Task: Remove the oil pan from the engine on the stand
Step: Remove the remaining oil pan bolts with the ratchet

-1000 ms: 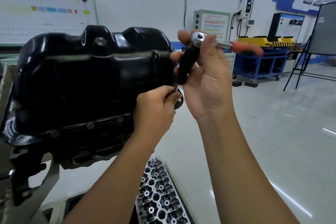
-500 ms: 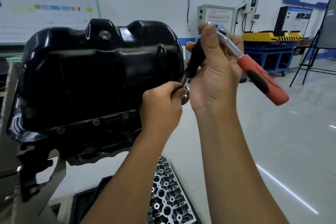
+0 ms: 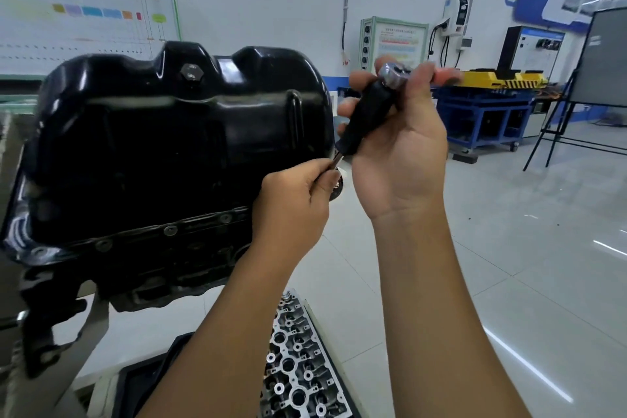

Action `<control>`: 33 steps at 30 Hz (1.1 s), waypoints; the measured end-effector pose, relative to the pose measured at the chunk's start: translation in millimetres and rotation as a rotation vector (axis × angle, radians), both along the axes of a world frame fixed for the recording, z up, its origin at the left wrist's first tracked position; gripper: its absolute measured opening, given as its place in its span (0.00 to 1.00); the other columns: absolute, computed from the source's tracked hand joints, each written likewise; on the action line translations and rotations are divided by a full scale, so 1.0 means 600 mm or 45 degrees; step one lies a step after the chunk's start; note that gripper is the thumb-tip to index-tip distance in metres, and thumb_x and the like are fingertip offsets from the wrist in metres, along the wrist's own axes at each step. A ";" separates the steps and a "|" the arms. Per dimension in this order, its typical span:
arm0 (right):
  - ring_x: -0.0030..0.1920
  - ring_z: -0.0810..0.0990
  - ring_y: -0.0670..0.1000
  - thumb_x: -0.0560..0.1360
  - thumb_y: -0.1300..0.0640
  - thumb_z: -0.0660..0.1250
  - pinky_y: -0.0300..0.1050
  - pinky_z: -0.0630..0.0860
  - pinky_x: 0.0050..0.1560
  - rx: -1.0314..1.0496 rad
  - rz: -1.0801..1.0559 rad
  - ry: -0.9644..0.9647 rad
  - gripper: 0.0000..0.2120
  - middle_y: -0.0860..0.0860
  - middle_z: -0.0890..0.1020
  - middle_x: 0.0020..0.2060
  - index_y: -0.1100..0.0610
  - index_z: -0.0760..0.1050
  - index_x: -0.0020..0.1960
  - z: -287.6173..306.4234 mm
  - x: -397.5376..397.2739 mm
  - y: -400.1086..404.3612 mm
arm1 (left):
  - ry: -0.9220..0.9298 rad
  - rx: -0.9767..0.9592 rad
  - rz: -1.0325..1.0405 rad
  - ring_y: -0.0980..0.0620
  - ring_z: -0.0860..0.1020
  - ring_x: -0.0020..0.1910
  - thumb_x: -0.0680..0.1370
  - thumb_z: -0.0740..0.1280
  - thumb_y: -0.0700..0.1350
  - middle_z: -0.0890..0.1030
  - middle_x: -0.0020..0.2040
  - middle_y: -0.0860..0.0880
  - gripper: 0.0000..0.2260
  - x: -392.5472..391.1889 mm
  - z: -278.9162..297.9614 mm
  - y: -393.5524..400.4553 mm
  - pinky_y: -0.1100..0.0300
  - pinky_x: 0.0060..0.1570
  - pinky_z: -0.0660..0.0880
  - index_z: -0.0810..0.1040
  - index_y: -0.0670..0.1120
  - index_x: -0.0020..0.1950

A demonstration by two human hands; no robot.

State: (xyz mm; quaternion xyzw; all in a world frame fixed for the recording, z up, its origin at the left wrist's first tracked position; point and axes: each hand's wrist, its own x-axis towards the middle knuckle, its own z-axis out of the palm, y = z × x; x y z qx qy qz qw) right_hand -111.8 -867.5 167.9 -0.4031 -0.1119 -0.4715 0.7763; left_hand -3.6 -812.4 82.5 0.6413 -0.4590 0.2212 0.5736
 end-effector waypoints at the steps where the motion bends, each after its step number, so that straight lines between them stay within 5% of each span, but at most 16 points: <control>1: 0.39 0.77 0.53 0.85 0.46 0.58 0.48 0.69 0.44 0.007 0.055 0.005 0.16 0.54 0.83 0.43 0.57 0.76 0.51 0.001 -0.002 0.000 | 0.011 0.004 0.009 0.50 0.80 0.33 0.79 0.66 0.53 0.81 0.34 0.56 0.07 0.002 0.001 0.000 0.49 0.32 0.80 0.82 0.55 0.54; 4: 0.47 0.80 0.57 0.78 0.55 0.69 0.56 0.74 0.54 -0.012 0.030 -0.053 0.09 0.55 0.84 0.47 0.60 0.76 0.54 0.000 0.000 0.005 | 0.045 -0.051 0.069 0.52 0.78 0.31 0.77 0.68 0.51 0.79 0.31 0.56 0.06 -0.002 0.002 -0.002 0.51 0.33 0.79 0.84 0.53 0.50; 7: 0.47 0.81 0.58 0.69 0.59 0.74 0.58 0.75 0.56 -0.011 -0.084 -0.116 0.18 0.54 0.85 0.48 0.61 0.75 0.57 0.001 0.007 0.025 | 0.067 -0.082 0.119 0.53 0.75 0.27 0.76 0.69 0.51 0.75 0.27 0.57 0.06 -0.005 0.000 -0.007 0.53 0.29 0.78 0.85 0.51 0.47; 10: 0.41 0.84 0.54 0.81 0.54 0.66 0.47 0.80 0.46 -0.077 -0.081 -0.046 0.09 0.55 0.86 0.50 0.60 0.76 0.56 0.001 0.009 0.030 | 0.082 -0.117 0.126 0.60 0.73 0.24 0.76 0.69 0.52 0.76 0.26 0.59 0.07 -0.004 -0.002 -0.009 0.61 0.28 0.74 0.84 0.51 0.44; 13: 0.39 0.84 0.53 0.86 0.52 0.59 0.41 0.79 0.37 -0.090 -0.032 0.005 0.12 0.55 0.86 0.47 0.57 0.76 0.51 0.003 0.007 0.019 | 0.078 -0.112 0.134 0.59 0.70 0.24 0.75 0.69 0.54 0.74 0.27 0.61 0.06 -0.006 -0.004 -0.009 0.60 0.28 0.74 0.82 0.53 0.44; 15: 0.40 0.84 0.55 0.80 0.55 0.67 0.47 0.81 0.42 -0.079 -0.038 -0.041 0.06 0.55 0.86 0.46 0.58 0.77 0.52 0.005 0.005 0.020 | 0.107 -0.101 0.129 0.53 0.73 0.25 0.75 0.69 0.55 0.74 0.27 0.59 0.06 -0.007 -0.004 -0.010 0.53 0.26 0.78 0.81 0.54 0.47; 18: 0.42 0.85 0.55 0.70 0.57 0.74 0.56 0.80 0.54 -0.063 -0.098 -0.101 0.14 0.55 0.86 0.48 0.59 0.77 0.54 0.000 0.011 0.022 | 0.095 -0.095 0.163 0.52 0.74 0.25 0.75 0.69 0.56 0.74 0.27 0.59 0.08 -0.009 -0.004 -0.011 0.52 0.26 0.77 0.82 0.54 0.47; 20: 0.42 0.85 0.54 0.79 0.55 0.70 0.55 0.78 0.52 -0.088 -0.114 -0.081 0.07 0.55 0.87 0.50 0.58 0.77 0.53 -0.003 0.015 0.017 | 0.094 -0.071 0.125 0.55 0.73 0.24 0.76 0.66 0.58 0.75 0.27 0.60 0.10 -0.009 -0.002 -0.009 0.53 0.26 0.77 0.81 0.54 0.46; 22: 0.40 0.84 0.52 0.85 0.51 0.61 0.55 0.75 0.50 -0.070 -0.092 -0.020 0.10 0.55 0.87 0.50 0.56 0.77 0.52 0.000 0.018 0.012 | 0.066 0.009 0.075 0.53 0.75 0.25 0.77 0.65 0.58 0.76 0.28 0.61 0.09 -0.006 0.000 -0.006 0.52 0.27 0.78 0.80 0.54 0.45; 25: 0.39 0.83 0.54 0.83 0.56 0.64 0.52 0.78 0.48 -0.047 -0.058 -0.063 0.06 0.55 0.86 0.49 0.58 0.77 0.51 0.003 0.012 0.009 | 0.043 0.050 0.101 0.50 0.74 0.26 0.78 0.66 0.54 0.74 0.28 0.60 0.08 -0.003 0.002 -0.006 0.49 0.28 0.79 0.76 0.56 0.38; 28: 0.42 0.84 0.56 0.78 0.61 0.71 0.53 0.80 0.49 -0.079 -0.124 -0.126 0.06 0.55 0.86 0.49 0.59 0.76 0.54 -0.002 0.012 0.012 | 0.075 -0.016 0.136 0.49 0.75 0.26 0.76 0.68 0.54 0.74 0.27 0.59 0.05 -0.008 0.000 -0.011 0.49 0.26 0.78 0.79 0.54 0.43; 33: 0.39 0.83 0.53 0.85 0.49 0.60 0.49 0.78 0.43 -0.048 -0.047 -0.014 0.12 0.55 0.86 0.49 0.58 0.75 0.54 0.004 0.009 0.008 | 0.133 -0.089 0.122 0.56 0.72 0.23 0.74 0.71 0.56 0.75 0.27 0.62 0.06 -0.010 -0.002 -0.017 0.51 0.25 0.79 0.80 0.58 0.48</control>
